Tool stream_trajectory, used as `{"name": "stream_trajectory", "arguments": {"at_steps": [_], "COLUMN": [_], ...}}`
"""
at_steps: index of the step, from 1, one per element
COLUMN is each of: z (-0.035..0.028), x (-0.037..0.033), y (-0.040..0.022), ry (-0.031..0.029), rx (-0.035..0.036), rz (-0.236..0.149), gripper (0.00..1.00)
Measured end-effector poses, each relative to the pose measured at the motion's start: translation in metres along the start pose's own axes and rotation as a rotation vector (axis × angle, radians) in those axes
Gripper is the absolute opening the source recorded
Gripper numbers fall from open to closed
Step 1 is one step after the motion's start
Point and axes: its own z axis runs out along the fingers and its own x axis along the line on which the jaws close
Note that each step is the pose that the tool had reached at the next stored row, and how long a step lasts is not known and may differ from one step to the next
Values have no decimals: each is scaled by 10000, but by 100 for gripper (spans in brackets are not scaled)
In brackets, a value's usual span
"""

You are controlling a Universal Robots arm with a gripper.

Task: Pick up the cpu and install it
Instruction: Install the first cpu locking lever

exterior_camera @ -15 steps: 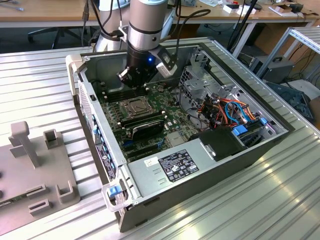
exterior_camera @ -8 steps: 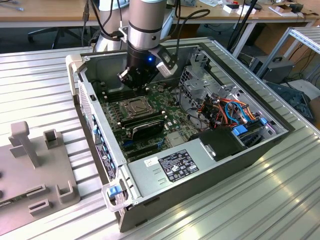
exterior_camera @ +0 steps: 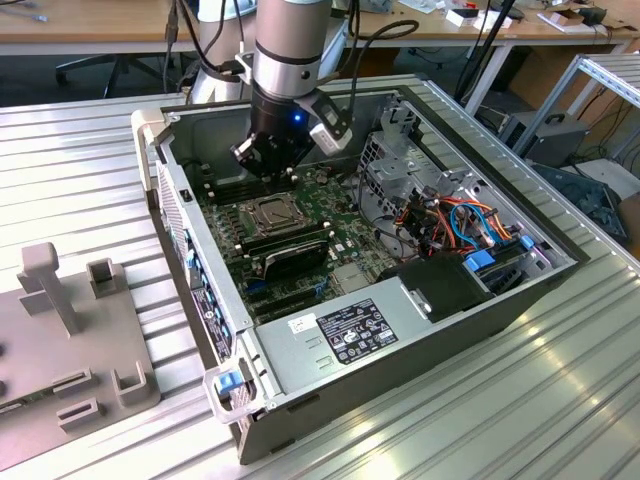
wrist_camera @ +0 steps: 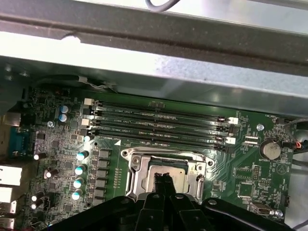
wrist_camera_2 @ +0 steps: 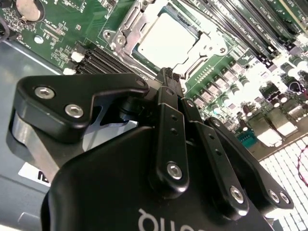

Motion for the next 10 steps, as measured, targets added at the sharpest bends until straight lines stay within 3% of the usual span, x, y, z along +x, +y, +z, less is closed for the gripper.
{"name": "stream_trajectory", "arguments": {"at_steps": [5, 10], "z": [-90, -96], "x": [-3, 1], "y": [2, -30], "ry": [-1, -4], "rx": [3, 5], "rz": [40, 121], "gripper": [11, 11]}}
